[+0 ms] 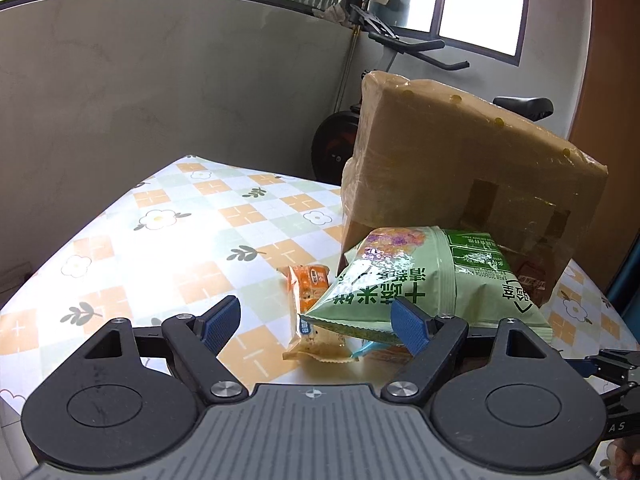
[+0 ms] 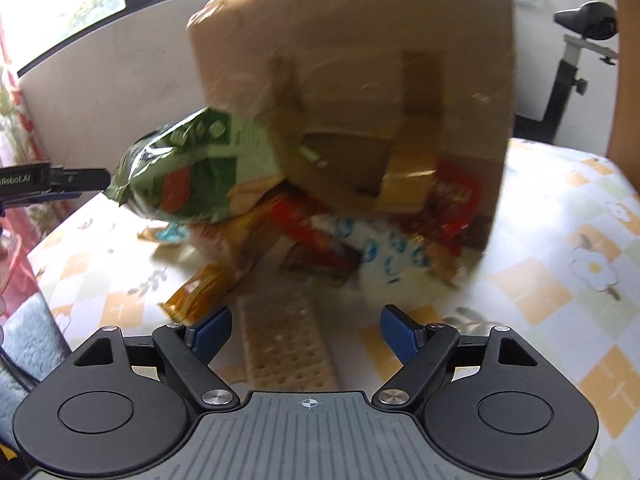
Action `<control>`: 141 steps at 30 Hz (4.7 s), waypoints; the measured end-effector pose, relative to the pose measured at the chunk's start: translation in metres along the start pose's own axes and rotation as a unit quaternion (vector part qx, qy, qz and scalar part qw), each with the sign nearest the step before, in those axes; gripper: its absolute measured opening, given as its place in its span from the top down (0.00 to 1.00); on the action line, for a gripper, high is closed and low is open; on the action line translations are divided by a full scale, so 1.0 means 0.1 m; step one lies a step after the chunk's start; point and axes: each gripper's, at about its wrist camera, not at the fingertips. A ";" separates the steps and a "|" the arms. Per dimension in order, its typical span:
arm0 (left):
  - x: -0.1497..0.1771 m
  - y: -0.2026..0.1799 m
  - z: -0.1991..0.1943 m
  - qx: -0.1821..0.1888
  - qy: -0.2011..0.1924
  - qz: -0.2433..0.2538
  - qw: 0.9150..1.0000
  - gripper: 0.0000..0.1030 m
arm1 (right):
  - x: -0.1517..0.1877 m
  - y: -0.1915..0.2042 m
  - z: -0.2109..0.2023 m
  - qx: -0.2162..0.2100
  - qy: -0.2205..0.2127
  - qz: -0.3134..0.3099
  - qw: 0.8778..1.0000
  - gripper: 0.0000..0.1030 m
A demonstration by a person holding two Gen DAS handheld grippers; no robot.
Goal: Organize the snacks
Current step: 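Grasp the green snack bag with the left tool while the right tool grasps the cracker pack, then lift the green bag and cracker pack and carry both over the box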
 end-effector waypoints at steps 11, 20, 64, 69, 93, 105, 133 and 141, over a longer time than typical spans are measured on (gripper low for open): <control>-0.03 0.04 -0.02 0.007 0.012 -0.004 1.000 0.18 | 0.07 -0.06 0.08 0.042 -0.001 0.006 0.999 0.58; -0.43 0.03 -0.19 0.020 -0.038 -0.012 0.999 0.11 | 0.13 -0.28 0.00 0.060 -0.029 0.021 0.998 0.58; 0.11 -0.53 0.35 0.173 0.022 0.017 0.985 0.32 | 0.29 -0.32 -0.04 0.046 -0.072 0.030 0.996 0.57; 0.16 -0.48 0.22 0.138 0.003 0.012 0.990 0.34 | 0.30 -0.32 -0.05 0.045 -0.074 0.031 0.996 0.57; 0.21 -0.27 -0.15 0.083 -0.039 0.003 0.996 0.36 | 0.26 -0.32 -0.17 0.060 -0.064 0.055 0.995 0.58; -0.07 -0.16 -0.45 0.081 -0.102 0.003 0.991 0.36 | 0.00 -0.21 -0.73 0.067 -0.131 0.033 0.989 0.58; -1.51 -0.80 -0.28 0.121 -0.193 0.052 0.972 0.36 | -1.93 -0.42 -1.28 0.061 -0.238 -0.041 0.969 0.58; -1.74 -0.93 0.00 0.117 -0.177 0.077 0.974 0.36 | -2.26 -0.70 -0.95 0.067 -0.240 -0.012 0.968 0.58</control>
Point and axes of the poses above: each gripper's, at about its wrist camera, not at the fingertips, and z roughly the way its jaws point, y to its left, x to its underside, and after that the axes turned 9 degrees about -x, right-handed
